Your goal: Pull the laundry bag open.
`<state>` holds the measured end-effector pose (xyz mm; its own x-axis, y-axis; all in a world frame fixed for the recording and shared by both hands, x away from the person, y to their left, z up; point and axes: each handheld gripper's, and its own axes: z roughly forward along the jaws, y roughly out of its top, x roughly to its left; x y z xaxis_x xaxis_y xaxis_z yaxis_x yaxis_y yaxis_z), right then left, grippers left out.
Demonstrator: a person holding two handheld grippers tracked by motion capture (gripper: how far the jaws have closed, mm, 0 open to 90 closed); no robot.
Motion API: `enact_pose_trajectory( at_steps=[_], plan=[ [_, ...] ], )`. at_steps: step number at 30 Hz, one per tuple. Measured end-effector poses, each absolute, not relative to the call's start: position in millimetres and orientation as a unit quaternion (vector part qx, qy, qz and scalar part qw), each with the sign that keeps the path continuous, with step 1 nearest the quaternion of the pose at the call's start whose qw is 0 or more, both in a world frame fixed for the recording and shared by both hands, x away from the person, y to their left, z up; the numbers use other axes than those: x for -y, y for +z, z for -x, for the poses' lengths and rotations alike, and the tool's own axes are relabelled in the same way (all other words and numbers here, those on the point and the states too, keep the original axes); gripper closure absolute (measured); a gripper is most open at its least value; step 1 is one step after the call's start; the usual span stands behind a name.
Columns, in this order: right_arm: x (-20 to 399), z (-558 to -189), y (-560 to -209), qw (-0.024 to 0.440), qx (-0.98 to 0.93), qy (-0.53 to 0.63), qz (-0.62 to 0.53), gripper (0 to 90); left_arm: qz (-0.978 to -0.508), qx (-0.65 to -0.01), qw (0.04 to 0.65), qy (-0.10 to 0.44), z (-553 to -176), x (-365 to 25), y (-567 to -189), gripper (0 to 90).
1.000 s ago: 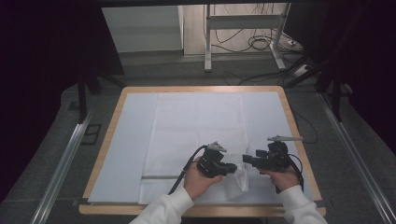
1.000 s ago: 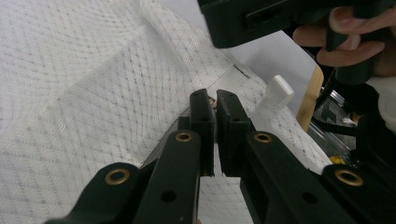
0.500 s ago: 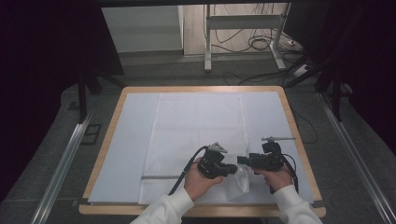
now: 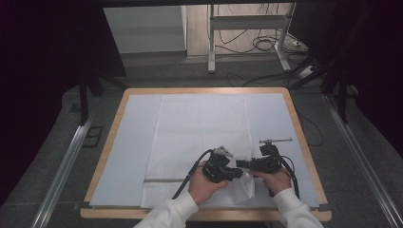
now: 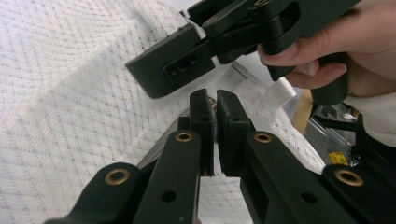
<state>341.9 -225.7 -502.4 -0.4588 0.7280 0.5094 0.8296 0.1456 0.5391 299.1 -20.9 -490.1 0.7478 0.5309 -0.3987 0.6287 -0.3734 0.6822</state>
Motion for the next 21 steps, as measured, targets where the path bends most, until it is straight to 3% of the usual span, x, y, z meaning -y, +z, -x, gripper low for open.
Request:
enact_pose_trajectory(
  at_steps=[9, 10, 13, 21],
  plan=[
    [222.2, -343.2, -505.9, 0.08, 0.762, -0.396, 0.506, 73.5, -0.829, -0.348, 0.435, -0.054, -298.4, 22.7, -491.4, 86.9],
    [222.2, -343.2, -505.9, 0.08, 0.762, -0.396, 0.506, 73.5, -0.829, -0.348, 0.435, -0.054, -298.4, 22.7, -491.4, 87.0],
    [221.1, -342.7, -504.9, 0.073, 0.771, -0.393, 0.495, 86.3, -0.829, -0.349, 0.434, -0.054, -298.3, 22.8, -491.9, 86.9],
    [219.6, -341.4, -502.5, 0.061, 0.787, -0.386, 0.478, 87.9, -0.829, -0.349, 0.433, -0.056, -297.9, 23.6, -493.5, 87.0]
  ],
)
